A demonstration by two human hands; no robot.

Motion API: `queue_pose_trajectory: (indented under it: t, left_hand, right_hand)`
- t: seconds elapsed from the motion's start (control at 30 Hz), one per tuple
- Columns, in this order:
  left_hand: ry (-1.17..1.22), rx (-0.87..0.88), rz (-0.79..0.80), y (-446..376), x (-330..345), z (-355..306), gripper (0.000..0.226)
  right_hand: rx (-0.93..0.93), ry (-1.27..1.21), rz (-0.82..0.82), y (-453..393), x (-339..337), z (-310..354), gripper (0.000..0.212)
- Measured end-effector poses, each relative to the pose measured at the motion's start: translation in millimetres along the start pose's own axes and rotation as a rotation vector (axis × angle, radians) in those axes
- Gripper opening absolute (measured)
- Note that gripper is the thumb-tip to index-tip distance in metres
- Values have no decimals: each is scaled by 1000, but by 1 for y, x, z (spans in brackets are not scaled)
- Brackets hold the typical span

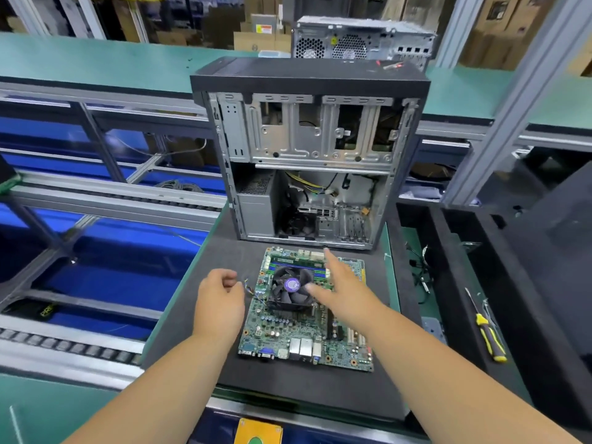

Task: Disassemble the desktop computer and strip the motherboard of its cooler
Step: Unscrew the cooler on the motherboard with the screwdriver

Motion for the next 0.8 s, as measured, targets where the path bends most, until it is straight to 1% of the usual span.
queue_pose_trajectory:
  t: [0.03,0.1,0.2,0.3,0.37,0.43,0.53,0.67,0.8]
  left_hand:
    - [8,98,-13,4,1,-8,15]
    - [9,230,38,12,11,-24,19]
    - [17,323,159,25,34,-46,27]
    - [34,393,243,38,59,-62,32]
    - [34,417,286,47,76,-69,33]
    - [27,424,316,58,90,-75,32]
    - [24,448,322,71,104,-83,31]
    - [24,433,300,79,111,-95,32]
    - [72,381,284,86,116,-103,31]
  right_hand:
    - [27,5,-60,5,-13,-10,84]
    - [104,47,-185,16,-41,-36,73]
    - [248,106,-348,34,-80,-79,56]
    - [389,227,-522,55,-112,-120,44]
    - [496,292,-588,70,-127,-145,39]
    - [599,294,-604,81,-135,-168,35]
    - [696,292,-559,89,-137,-197,38]
    - [699,278,-480,90,-137,-222,42]
    - [678,300,-445,89,-143,-228,34]
Point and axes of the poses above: each hand's wrist, its own y-axis away from the middle knuckle, its own x-axis out of the palm, z = x × y, the point moved 3 cm from there along -y, towards the middle knuckle, and after that the axes turned 4 degrees about x, right-handed, at the moved point
